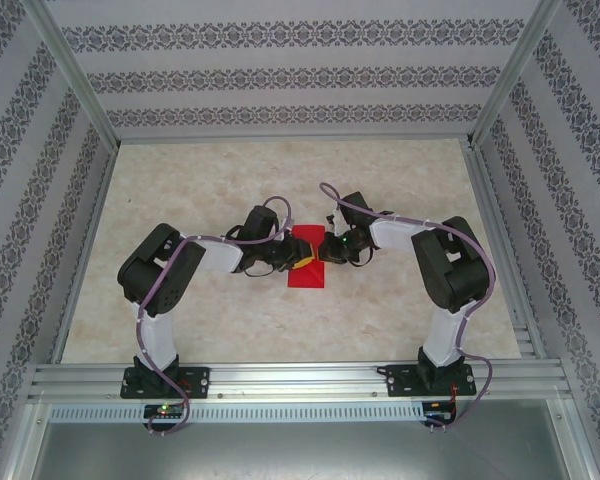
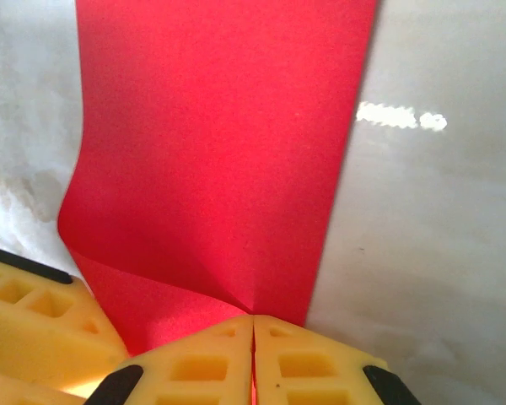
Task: Fold a paper plane with a square sheet of paper (pick it up from the middle)
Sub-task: Fold the triangle a second time at the center of the table.
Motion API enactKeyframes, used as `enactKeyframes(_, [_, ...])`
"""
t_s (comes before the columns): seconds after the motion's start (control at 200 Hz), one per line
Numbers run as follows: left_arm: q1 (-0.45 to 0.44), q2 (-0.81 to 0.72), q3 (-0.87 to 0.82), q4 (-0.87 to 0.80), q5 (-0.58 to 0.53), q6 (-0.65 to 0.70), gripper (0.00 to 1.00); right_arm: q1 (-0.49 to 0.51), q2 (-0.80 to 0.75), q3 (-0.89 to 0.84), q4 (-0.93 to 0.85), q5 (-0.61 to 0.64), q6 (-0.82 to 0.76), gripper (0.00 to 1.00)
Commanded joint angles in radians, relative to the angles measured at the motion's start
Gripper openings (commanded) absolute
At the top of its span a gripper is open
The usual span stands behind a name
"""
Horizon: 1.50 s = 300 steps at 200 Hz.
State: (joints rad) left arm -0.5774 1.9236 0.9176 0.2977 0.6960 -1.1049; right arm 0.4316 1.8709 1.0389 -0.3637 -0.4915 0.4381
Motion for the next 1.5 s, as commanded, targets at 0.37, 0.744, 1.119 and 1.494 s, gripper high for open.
enactKeyframes(0.37, [-0.011,0.041,0.035,0.018,0.025,0.019,0.24,0.002,0.014,0.035,-0.008,0.038,-0.024,0.09])
enactKeyframes(0.744, [-0.010,0.042,0.031,-0.030,-0.006,0.028,0.24,0.006,0.025,0.042,-0.021,0.033,-0.030,0.10])
enactKeyframes(1.119, [-0.011,0.036,0.023,-0.078,-0.042,0.035,0.24,0.009,0.029,0.045,-0.030,0.028,-0.038,0.12])
enactKeyframes(1.494, [-0.010,0.036,0.024,-0.081,-0.046,0.037,0.24,-0.002,-0.044,0.019,-0.014,-0.039,-0.026,0.29])
